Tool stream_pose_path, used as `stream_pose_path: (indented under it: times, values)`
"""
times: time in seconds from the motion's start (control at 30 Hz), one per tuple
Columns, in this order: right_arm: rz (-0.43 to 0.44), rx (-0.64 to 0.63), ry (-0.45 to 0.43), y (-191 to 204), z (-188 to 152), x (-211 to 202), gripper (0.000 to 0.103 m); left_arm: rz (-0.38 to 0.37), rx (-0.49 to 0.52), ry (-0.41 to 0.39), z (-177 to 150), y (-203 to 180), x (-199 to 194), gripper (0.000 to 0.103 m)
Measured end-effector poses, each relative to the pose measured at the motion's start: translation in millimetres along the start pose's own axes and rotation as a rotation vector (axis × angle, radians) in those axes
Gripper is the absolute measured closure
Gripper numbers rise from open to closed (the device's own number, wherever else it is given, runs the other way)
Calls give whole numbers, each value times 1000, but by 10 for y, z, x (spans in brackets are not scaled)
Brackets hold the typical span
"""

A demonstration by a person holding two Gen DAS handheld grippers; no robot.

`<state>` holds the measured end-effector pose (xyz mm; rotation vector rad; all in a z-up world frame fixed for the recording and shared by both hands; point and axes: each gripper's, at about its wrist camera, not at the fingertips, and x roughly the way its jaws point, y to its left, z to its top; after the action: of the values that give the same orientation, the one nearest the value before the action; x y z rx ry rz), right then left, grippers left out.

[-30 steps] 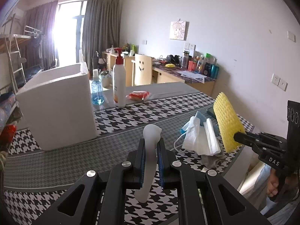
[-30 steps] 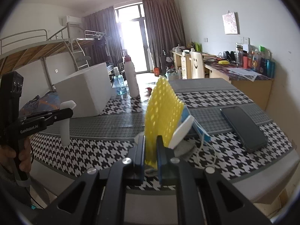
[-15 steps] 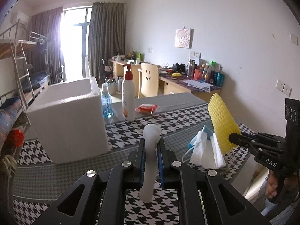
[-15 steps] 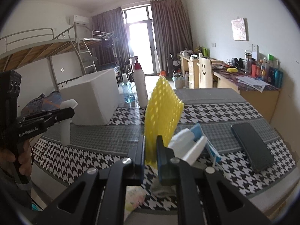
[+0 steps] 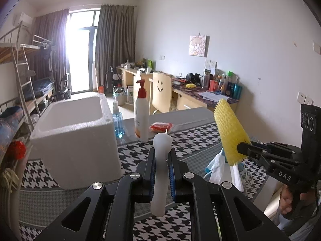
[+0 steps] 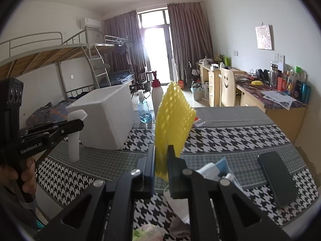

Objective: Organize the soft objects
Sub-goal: 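Carry the yellow mesh sleeve and white roll toward the white foam box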

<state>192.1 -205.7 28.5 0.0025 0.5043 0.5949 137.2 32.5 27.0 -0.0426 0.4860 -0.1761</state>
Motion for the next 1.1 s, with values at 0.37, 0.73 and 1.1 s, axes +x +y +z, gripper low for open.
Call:
stream_pose_path:
  times: [0.37,0.73,1.1]
  values:
    - [15,-33,-20,108,244,75,89,3,15,-32,186,34,18,90]
    - [26,-64,-36,234,441,138,89,58,22,-42,349,75,86,90]
    - [46,-110,-66,379,696,194,89,77,26,-75,569,112,85,90]
